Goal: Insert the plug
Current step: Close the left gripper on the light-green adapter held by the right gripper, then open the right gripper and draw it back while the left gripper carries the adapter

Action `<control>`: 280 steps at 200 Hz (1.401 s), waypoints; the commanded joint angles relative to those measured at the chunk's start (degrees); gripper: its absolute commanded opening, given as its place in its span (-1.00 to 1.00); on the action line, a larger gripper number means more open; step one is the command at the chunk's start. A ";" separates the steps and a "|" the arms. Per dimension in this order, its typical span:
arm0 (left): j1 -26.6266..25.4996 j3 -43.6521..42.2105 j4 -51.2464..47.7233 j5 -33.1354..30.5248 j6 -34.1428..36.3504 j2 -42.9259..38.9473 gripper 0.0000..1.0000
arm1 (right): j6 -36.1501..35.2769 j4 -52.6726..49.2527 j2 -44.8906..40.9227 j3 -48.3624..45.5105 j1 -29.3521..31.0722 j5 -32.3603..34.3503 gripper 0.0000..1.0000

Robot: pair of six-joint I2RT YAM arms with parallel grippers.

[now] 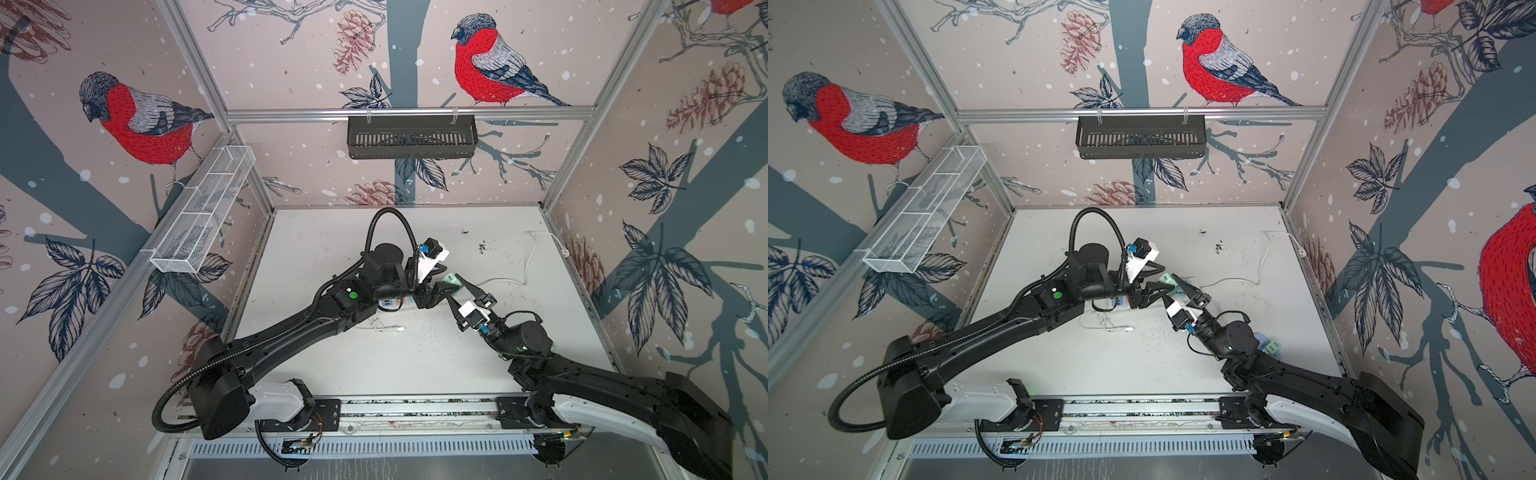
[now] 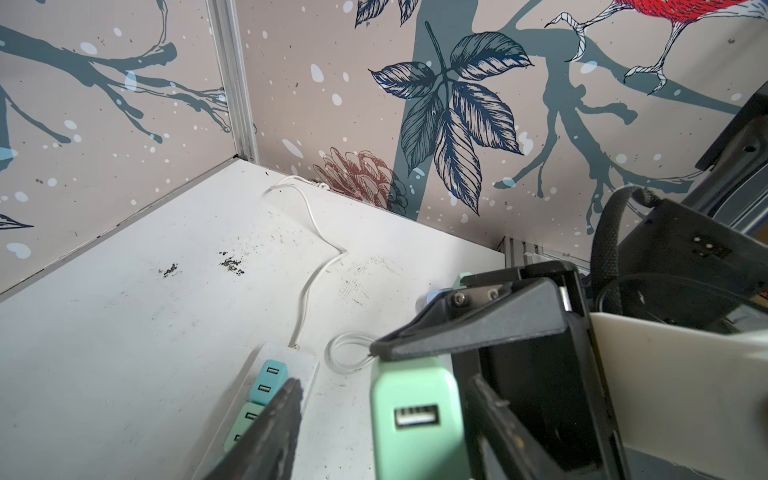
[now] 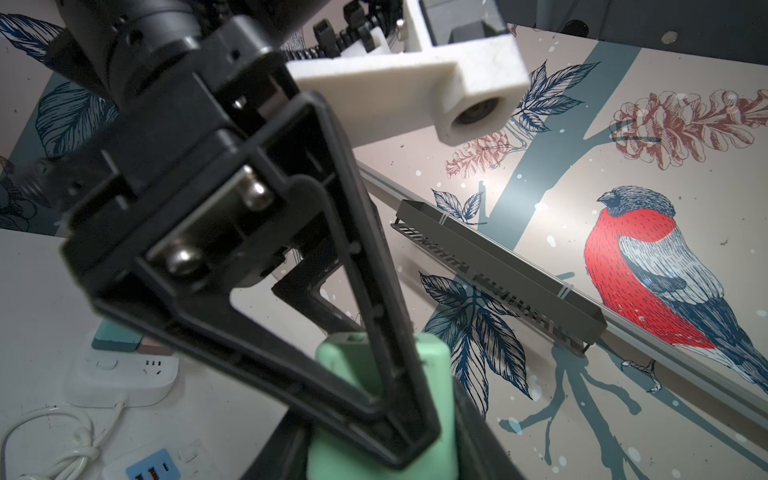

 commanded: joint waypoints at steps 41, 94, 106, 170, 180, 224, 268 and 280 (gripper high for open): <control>-0.17 2.38 -1.40 1.97 1.58 2.51 -0.21 | -0.23 3.06 0.23 0.21 0.09 0.38 -0.90; -0.23 1.51 0.00 -2.59 1.86 2.42 -0.88 | 0.75 1.36 -0.95 -0.32 -0.01 1.65 0.51; -0.25 0.78 0.80 -4.04 1.75 1.78 -0.97 | 0.88 0.80 -1.07 -0.64 0.01 1.97 0.99; 0.51 -7.55 6.39 -26.82 1.27 -6.68 -1.00 | 5.41 -3.64 -6.42 -3.26 -0.88 4.12 0.99; 0.71 -9.30 8.08 -30.23 2.48 -7.86 -1.00 | 7.45 -4.14 -7.46 -3.95 -1.68 4.64 0.99; 1.23 -13.18 10.50 -40.67 11.80 -6.97 -1.00 | 18.28 -15.77 -10.42 -2.87 -9.88 3.32 0.99; 1.20 -6.31 -0.52 -36.13 16.78 1.11 -1.00 | 24.27 -22.64 -9.34 -1.31 -15.49 -0.25 0.99; 1.26 -4.48 -3.64 -37.48 16.70 3.29 -1.00 | 25.23 -23.03 -8.83 -1.28 -16.18 -0.69 0.99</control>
